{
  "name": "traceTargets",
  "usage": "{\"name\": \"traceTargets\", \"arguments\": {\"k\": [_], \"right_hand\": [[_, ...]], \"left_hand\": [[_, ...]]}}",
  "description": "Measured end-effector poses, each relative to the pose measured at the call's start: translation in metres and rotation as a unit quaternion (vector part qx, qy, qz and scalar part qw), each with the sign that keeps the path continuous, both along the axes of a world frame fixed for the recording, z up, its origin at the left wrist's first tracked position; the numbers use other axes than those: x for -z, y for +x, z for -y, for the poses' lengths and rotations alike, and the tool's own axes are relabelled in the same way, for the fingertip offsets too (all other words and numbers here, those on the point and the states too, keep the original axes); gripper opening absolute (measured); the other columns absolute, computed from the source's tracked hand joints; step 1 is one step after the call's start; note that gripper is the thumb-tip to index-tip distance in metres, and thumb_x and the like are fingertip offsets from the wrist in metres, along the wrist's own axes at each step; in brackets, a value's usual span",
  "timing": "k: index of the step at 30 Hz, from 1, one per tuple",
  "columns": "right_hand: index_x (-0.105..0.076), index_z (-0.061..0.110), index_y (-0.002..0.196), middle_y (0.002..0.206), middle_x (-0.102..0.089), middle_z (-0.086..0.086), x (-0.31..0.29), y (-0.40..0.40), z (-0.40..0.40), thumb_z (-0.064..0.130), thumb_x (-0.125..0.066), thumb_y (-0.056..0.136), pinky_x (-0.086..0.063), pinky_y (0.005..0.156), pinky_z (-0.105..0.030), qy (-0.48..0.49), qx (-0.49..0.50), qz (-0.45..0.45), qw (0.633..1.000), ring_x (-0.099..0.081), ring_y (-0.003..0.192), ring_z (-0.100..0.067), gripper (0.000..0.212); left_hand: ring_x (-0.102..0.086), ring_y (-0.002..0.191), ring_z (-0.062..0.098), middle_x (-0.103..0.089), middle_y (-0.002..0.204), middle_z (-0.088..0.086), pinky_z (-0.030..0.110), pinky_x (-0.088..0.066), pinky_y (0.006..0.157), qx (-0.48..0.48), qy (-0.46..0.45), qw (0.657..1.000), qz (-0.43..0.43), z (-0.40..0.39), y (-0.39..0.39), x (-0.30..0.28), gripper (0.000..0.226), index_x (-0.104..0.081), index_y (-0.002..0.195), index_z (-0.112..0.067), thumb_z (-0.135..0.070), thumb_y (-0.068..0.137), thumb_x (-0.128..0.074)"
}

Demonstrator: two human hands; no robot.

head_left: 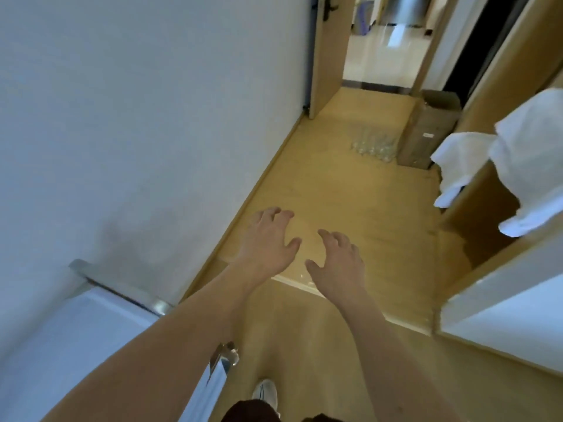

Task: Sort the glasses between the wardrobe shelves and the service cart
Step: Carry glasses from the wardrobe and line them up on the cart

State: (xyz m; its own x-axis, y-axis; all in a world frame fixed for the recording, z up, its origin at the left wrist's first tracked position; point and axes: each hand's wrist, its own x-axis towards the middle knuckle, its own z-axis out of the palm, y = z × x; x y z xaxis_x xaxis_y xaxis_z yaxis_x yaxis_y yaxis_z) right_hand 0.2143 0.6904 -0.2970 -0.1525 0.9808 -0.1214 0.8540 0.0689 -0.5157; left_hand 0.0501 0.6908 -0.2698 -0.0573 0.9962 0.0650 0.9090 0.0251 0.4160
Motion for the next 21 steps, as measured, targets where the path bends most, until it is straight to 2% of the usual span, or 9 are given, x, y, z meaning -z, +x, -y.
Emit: {"name": "traceTargets", "arguments": {"k": [7, 13, 21], "right_hand": [[-0.032, 0.032, 0.155, 0.16, -0.032, -0.003, -0.013, 0.023, -0.077, 0.044, -0.062, 0.093, -0.034, 0.114, -0.049, 0.001, 0.127, 0.02, 0.992, -0.033, 0.143, -0.032, 0.071], [-0.032, 0.032, 0.154, 0.16, -0.033, -0.001, -0.02, 0.078, -0.141, 0.043, -0.062, 0.094, -0.036, 0.113, -0.05, -0.004, 0.2, 0.031, 0.979, -0.034, 0.142, -0.031, 0.068], [-0.032, 0.032, 0.154, 0.16, -0.032, 0.0, -0.022, 0.167, -0.26, 0.043, -0.062, 0.094, -0.036, 0.113, -0.052, 0.018, 0.238, 0.023, 0.971, -0.032, 0.143, -0.032, 0.068]], "left_hand": [[-0.034, 0.141, 0.03, -0.042, 0.151, 0.009, 0.047, -0.035, 0.112, 0.111, 0.002, 0.993, -0.033, -0.119, 0.012, -0.006, 0.058, -0.047, 0.146, -0.023, -0.043, 0.094, -0.061], [-0.039, 0.136, 0.032, -0.049, 0.145, 0.007, 0.046, -0.037, 0.111, 0.145, 0.018, 0.989, 0.016, -0.221, 0.044, -0.01, 0.055, -0.052, 0.142, -0.022, -0.041, 0.093, -0.065], [-0.042, 0.135, 0.032, -0.051, 0.144, 0.008, 0.047, -0.037, 0.11, 0.208, 0.018, 0.978, 0.005, -0.347, 0.145, -0.008, 0.057, -0.052, 0.142, -0.021, -0.041, 0.091, -0.067]]}}
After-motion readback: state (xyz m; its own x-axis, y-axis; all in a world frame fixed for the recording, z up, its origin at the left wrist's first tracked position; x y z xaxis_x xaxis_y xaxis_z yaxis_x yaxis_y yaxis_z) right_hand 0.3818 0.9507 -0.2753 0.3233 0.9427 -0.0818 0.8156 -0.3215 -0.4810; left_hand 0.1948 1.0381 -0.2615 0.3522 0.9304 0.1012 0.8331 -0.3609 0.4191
